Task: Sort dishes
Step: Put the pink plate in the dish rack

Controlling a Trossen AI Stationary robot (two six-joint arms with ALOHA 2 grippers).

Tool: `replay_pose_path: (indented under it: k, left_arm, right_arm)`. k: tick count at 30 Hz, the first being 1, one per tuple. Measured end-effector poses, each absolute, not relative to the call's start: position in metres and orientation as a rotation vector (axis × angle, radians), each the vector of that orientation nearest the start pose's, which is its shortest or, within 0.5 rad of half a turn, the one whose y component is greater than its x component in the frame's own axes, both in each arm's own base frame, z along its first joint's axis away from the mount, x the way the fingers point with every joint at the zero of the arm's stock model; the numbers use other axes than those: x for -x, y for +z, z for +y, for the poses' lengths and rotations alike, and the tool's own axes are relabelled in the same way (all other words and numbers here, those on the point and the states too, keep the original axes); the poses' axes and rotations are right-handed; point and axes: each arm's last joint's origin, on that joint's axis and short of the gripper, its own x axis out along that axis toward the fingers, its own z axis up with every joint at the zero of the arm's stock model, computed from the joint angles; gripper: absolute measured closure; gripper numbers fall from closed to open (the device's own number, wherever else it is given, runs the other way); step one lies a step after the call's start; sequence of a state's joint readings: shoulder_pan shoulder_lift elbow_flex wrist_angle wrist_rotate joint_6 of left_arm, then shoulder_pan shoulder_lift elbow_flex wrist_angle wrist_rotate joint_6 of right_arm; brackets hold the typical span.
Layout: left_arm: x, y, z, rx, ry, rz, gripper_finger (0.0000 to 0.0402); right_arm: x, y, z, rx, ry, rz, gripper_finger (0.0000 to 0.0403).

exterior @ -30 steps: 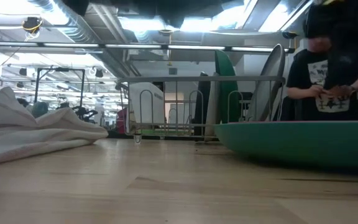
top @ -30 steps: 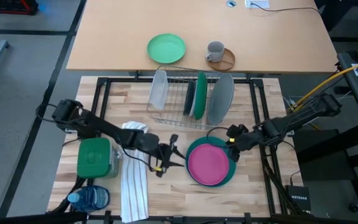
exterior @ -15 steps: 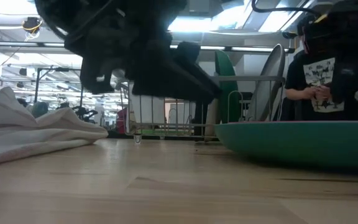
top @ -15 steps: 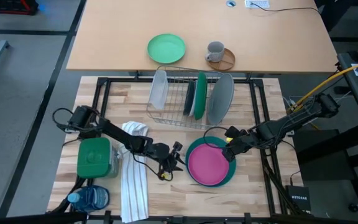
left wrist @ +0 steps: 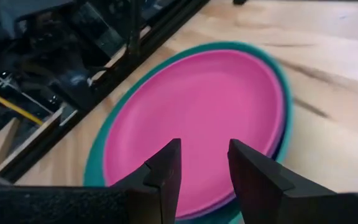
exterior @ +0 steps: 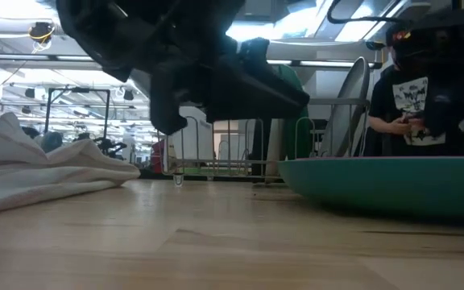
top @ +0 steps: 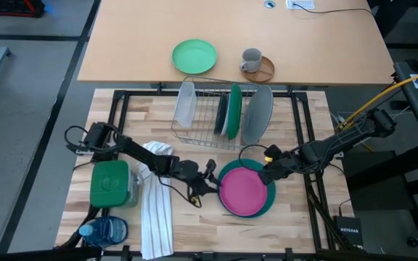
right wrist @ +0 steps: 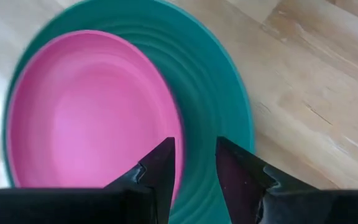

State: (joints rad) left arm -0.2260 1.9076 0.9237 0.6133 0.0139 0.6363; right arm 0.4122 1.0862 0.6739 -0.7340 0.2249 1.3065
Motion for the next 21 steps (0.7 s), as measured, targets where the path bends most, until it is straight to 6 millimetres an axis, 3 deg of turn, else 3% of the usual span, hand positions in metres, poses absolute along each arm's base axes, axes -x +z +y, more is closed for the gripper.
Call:
replay_pose_path:
  k: [10, 21]
  left_arm:
    - [-0.376, 0.147, -0.074, -0.661, -0.317, 0.294, 0.0279]
    - [-0.376, 0.147, -0.074, -0.653, -0.317, 0.297, 0.0279]
  right_arm:
    - [-0.179, 0.194, 0.073, -0.813, -0.554, 1.078, 0.0283]
    - [-0.185, 0.195, 0.076, -0.881, -0.515, 1.053, 0.0283]
